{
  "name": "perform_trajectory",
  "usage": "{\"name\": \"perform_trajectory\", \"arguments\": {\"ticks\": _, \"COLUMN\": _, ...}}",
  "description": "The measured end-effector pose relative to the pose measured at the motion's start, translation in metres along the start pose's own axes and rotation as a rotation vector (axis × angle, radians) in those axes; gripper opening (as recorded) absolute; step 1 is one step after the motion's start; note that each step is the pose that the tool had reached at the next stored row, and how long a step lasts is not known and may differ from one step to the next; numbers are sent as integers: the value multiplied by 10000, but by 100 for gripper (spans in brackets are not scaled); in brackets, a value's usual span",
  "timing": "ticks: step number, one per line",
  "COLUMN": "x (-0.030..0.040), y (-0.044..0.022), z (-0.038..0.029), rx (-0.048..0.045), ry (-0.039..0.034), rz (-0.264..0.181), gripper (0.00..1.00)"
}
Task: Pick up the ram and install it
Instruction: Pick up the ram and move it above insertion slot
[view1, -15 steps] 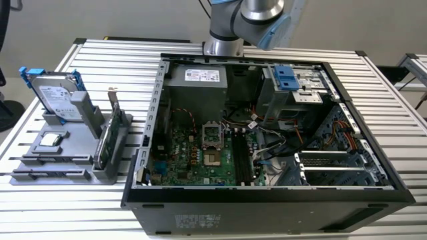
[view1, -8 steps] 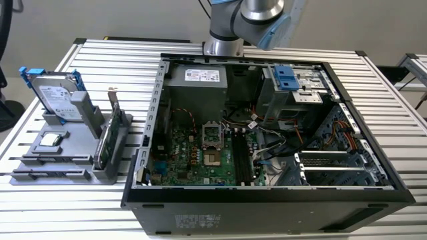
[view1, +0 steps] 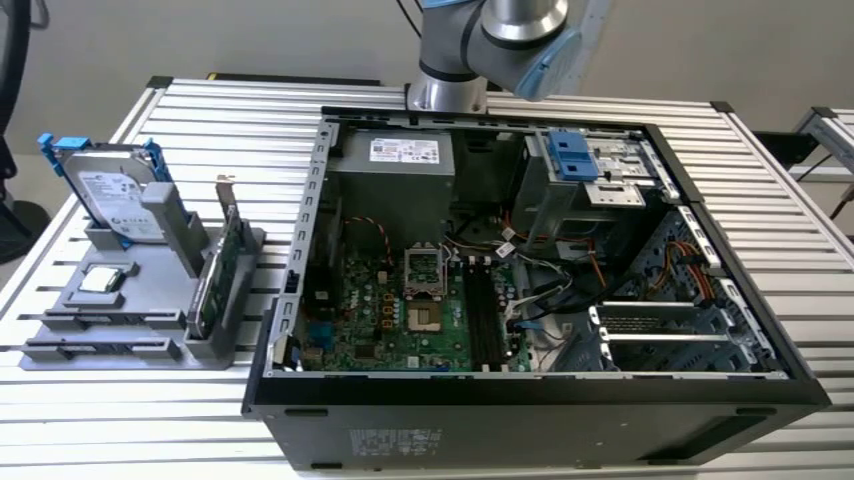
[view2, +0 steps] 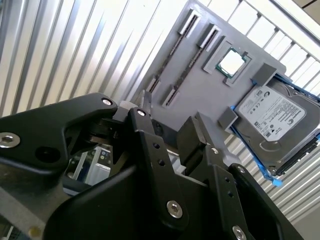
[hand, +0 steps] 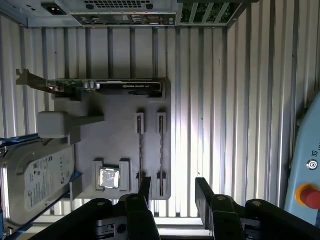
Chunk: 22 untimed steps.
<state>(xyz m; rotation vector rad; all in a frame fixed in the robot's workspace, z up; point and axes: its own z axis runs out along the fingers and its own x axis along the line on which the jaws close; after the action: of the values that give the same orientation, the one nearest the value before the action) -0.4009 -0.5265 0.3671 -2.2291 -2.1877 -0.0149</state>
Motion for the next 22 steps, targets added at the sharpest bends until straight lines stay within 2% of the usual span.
{"name": "perform_trajectory", "arguments": {"ticks": 22, "x": -1, "y": 0, "z": 75, "rx": 9, "ry": -1, "rz": 0, "gripper": 100}}
